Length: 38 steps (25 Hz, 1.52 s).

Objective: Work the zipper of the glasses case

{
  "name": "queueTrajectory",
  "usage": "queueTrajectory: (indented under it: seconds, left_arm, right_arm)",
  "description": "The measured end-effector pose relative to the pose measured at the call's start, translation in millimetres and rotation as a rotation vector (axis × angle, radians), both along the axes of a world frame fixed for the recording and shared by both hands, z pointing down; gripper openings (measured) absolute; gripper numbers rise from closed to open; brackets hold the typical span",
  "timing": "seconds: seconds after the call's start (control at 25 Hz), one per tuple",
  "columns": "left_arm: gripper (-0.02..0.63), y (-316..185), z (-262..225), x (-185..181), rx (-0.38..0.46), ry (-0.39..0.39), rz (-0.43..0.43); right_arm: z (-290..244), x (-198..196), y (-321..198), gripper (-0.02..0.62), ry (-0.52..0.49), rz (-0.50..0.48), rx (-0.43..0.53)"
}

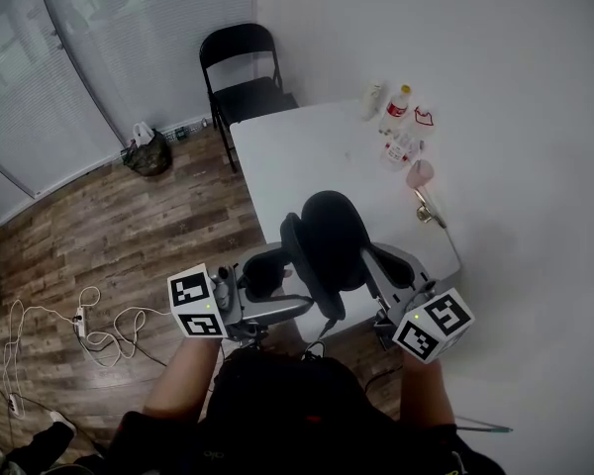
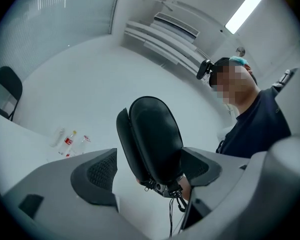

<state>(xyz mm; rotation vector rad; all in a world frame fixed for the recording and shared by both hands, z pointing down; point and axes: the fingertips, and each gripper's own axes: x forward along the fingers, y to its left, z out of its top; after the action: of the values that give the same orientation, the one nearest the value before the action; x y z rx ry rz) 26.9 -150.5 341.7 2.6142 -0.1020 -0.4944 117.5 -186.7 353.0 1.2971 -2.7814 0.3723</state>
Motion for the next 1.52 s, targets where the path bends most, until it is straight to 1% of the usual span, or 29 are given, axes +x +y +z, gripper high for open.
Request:
queueTrajectory:
  seconds: [0.12, 0.24, 0.36, 0.44, 0.52, 0.6, 0.68, 0.76, 0.84, 0.96, 1.04, 1.16, 1.24, 1.28, 1.36, 1.44, 1.52]
  left_arm:
    - [0.406, -3.4, 5.4, 8.1, -0.016, -0.004, -0.015]
    - [0.416, -5.6, 5.6, 7.7, -0.046, 0.021, -0.031]
    - [0.416, -8.0, 2.1, 6.6, -0.054, 0.073, -0.029]
    - [0.414, -8.4, -3.3, -0.5, -0.077, 0.144, -0.007]
    - [0.411, -8.8, -7.8, -9.8, -0.112, 0.211, 0.018]
    - [0.388, -11.3, -7.7, -16.1, -0.135, 0.249, 0.031]
    - [0.363, -14.0, -6.7, -21.8, -0.158, 0.285, 0.047]
    - [0.338, -13.2, -7.7, -25.6, -0.173, 0.314, 0.072]
    - [0.324, -9.8, -9.0, -25.2, -0.172, 0.318, 0.094]
    - [0.314, -7.7, -9.0, -19.5, -0.163, 0.304, 0.102]
    - [0.31, -8.6, -9.0, -17.8, -0.165, 0.307, 0.098]
    - [0.298, -9.8, -11.3, -21.3, -0.187, 0.337, 0.086]
    - [0.287, -11.1, -12.9, -25.4, -0.206, 0.362, 0.082]
    - [0.285, -11.6, -13.5, -26.8, -0.209, 0.365, 0.08]
    - [0.282, -12.8, -13.7, -27.2, -0.2, 0.347, 0.065]
    - [0.282, -13.9, -13.8, -26.0, -0.183, 0.324, 0.043]
    - [0.281, -15.0, -13.9, -23.7, -0.163, 0.297, 0.021]
  right_arm:
    - [5.0, -13.4, 4.9, 0.032, 0.132, -0.022, 0.058]
    - [7.3, -30.7, 13.6, 0.032, 0.18, -0.066, 0.075]
    - [12.9, -41.6, 20.3, 0.032, 0.16, -0.136, 0.049]
    - [15.5, -48.5, 24.8, 0.032, 0.137, -0.175, 0.024]
    - [15.0, -55.8, 28.8, 0.034, 0.13, -0.199, 0.021]
    - [14.3, -60.8, 30.7, 0.034, 0.111, -0.228, 0.022]
    - [12.6, -64.3, 32.5, 0.039, 0.049, -0.274, 0.003]
    - [6.6, -62.7, 34.1, 0.126, -0.058, -0.317, -0.026]
    - [-1.0, -56.2, 35.1, 0.154, -0.165, -0.343, -0.049]
    - [-3.5, -45.8, 34.9, 0.17, -0.272, -0.375, -0.086]
    - [-4.4, -40.1, 33.7, 0.173, -0.369, -0.398, -0.119]
    - [-12.7, -27.9, 34.4, 0.18, -0.56, -0.413, -0.145]
    - [-16.0, -18.2, 33.7, 0.183, -0.646, -0.405, -0.151]
    - [-16.5, -16.5, 34.1, 0.184, -0.662, -0.406, -0.153]
    - [-15.8, -22.1, 38.0, 0.24, -0.648, -0.428, -0.157]
    - [-11.9, -36.4, 45.1, 0.292, -0.594, -0.464, -0.163]
    - [-3.9, -52.0, 51.1, 0.313, -0.526, -0.488, -0.174]
